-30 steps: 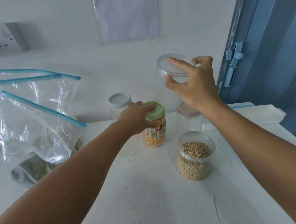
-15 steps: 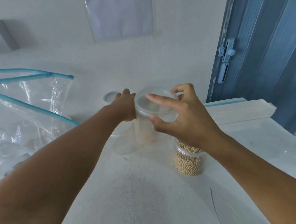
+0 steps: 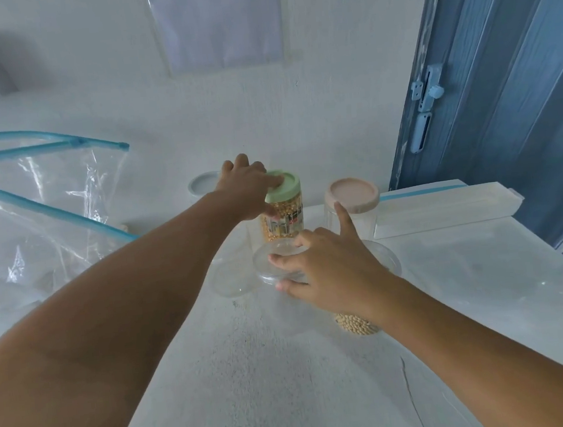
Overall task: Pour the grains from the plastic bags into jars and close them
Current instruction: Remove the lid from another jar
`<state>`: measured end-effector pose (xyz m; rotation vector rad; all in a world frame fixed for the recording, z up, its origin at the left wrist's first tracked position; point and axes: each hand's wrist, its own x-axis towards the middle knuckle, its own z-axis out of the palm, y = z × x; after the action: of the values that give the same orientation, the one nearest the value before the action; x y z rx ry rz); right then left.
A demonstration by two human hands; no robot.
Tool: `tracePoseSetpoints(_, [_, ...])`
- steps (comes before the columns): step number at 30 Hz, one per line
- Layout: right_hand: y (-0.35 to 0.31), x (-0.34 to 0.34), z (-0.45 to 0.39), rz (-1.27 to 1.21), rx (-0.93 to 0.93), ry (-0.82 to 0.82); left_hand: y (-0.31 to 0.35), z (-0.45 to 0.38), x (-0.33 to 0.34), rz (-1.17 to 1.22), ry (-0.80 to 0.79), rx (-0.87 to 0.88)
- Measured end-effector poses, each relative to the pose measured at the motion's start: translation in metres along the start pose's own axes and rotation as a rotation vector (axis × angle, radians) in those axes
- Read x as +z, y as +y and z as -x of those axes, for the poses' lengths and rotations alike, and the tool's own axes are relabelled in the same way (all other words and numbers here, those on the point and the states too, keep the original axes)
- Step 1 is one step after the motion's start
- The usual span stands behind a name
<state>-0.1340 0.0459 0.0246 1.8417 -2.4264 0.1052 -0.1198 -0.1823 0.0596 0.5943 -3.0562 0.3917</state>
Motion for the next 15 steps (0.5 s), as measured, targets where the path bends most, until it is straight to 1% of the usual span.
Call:
tracePoseSetpoints(3, [0.001, 0.005, 0.002, 0.032, -0.047, -0.023, 0.0, -0.003, 0.003, 0.02, 0.01, -0.014])
tracePoseSetpoints(15, [0.015, 0.019, -0.017, -0.023, 0.025, 0.016, 0.0, -0.016, 0.001, 0.02, 0.004, -0.049])
